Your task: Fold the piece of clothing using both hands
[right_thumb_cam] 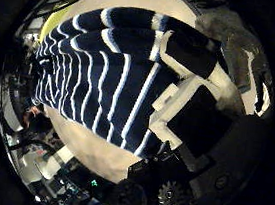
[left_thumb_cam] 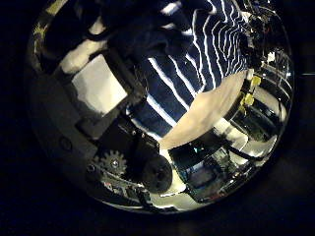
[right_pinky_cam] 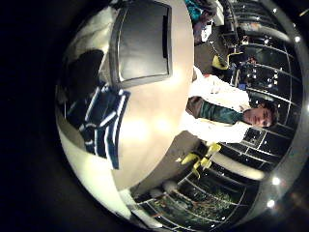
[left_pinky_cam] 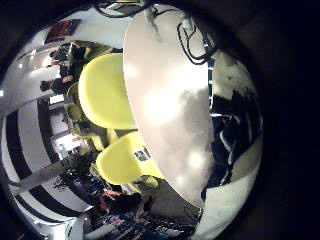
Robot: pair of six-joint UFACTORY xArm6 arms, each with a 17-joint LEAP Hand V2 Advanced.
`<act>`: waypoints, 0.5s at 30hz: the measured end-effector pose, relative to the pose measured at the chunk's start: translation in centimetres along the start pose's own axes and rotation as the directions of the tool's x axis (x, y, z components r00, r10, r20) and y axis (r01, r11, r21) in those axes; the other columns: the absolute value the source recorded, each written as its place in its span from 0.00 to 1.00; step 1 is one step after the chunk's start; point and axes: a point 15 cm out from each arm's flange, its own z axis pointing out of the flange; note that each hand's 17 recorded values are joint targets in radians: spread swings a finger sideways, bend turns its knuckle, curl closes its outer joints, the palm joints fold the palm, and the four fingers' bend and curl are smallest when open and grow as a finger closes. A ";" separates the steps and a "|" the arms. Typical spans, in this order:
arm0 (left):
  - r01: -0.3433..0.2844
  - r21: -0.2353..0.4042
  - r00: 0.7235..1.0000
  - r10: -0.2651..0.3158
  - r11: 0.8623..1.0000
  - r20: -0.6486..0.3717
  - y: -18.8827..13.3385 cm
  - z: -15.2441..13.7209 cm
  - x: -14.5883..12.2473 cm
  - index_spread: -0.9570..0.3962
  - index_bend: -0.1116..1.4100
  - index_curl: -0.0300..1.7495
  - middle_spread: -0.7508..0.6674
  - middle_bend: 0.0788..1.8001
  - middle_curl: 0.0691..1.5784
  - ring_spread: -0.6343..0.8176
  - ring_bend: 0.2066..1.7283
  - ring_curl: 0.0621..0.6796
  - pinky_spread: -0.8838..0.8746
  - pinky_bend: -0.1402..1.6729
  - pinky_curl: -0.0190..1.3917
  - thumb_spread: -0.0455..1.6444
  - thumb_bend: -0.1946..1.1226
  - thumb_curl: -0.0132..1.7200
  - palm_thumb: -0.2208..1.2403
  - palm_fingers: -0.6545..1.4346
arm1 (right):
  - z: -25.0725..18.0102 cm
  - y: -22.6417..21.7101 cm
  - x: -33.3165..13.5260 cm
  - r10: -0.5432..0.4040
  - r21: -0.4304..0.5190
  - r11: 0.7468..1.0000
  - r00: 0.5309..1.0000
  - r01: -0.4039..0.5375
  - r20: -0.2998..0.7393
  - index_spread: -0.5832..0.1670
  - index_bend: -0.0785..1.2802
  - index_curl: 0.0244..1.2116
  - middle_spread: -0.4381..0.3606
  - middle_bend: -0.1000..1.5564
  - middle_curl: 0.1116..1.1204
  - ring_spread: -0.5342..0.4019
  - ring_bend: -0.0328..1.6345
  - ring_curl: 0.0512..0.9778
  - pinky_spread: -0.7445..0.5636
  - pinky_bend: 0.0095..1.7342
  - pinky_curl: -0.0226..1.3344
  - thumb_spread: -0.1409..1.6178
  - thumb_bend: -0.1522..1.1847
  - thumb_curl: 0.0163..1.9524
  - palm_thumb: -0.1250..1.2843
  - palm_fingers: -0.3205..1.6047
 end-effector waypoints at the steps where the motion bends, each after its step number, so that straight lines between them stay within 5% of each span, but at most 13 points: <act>1: 0.007 0.016 1.000 -0.007 1.000 -0.001 -0.4 -0.1 -0.2 0.24 0.18 0.68 0.09 0.34 0.56 0.08 0.62 0.73 0.12 0.67 0.46 0.65 0.11 0.29 0.59 0.63 | 0.0 -0.3 0.2 0.008 0.014 1.000 1.000 -0.008 0.002 0.32 0.64 0.75 0.30 0.82 0.79 0.28 0.86 0.86 0.37 0.68 0.83 0.82 0.10 0.28 0.65 0.57; 6: 0.049 0.065 0.999 -0.047 0.997 -0.021 -0.8 -0.7 -1.7 0.28 0.19 0.66 0.13 0.31 0.57 0.10 0.60 0.74 0.14 0.64 0.47 0.65 0.10 0.25 0.49 0.54 | -0.3 -1.3 0.8 0.030 0.056 0.998 1.000 -0.030 0.010 0.27 0.29 0.62 0.25 0.67 0.68 0.27 0.87 0.79 0.29 0.68 0.76 0.84 0.10 0.25 0.61 0.38; 8: 0.068 0.086 0.997 -0.065 0.994 -0.031 -0.8 -1.2 -2.4 0.29 0.19 0.65 0.16 0.28 0.56 0.11 0.60 0.74 0.15 0.63 0.48 0.65 0.10 0.24 0.45 0.51 | -0.8 -1.4 1.2 0.037 0.071 0.997 0.999 -0.038 0.012 0.23 0.25 0.57 0.22 0.58 0.61 0.27 0.82 0.73 0.29 0.64 0.72 0.84 0.10 0.24 0.60 0.28; 10: 0.085 0.111 0.996 -0.081 0.990 -0.045 -0.9 -1.8 -2.9 0.32 0.20 0.64 0.20 0.24 0.56 0.14 0.60 0.75 0.17 0.61 0.48 0.64 0.11 0.22 0.41 0.47 | -1.2 -1.4 1.7 0.043 0.079 0.996 0.999 -0.044 0.013 0.21 0.27 0.54 0.24 0.47 0.53 0.36 0.72 0.68 0.39 0.58 0.71 0.83 0.10 0.24 0.58 0.14; 15: 0.140 0.178 0.987 -0.122 0.974 -0.106 -0.4 -4.2 -4.5 0.38 0.22 0.62 0.30 0.16 0.53 0.20 0.54 0.71 0.22 0.56 0.48 0.63 0.12 0.20 0.35 0.40 | -3.8 -1.5 3.2 0.068 0.129 0.989 0.998 -0.069 0.016 0.20 0.24 0.45 0.27 0.38 0.42 0.49 0.60 0.54 0.59 0.50 0.64 0.81 0.09 0.22 0.52 0.16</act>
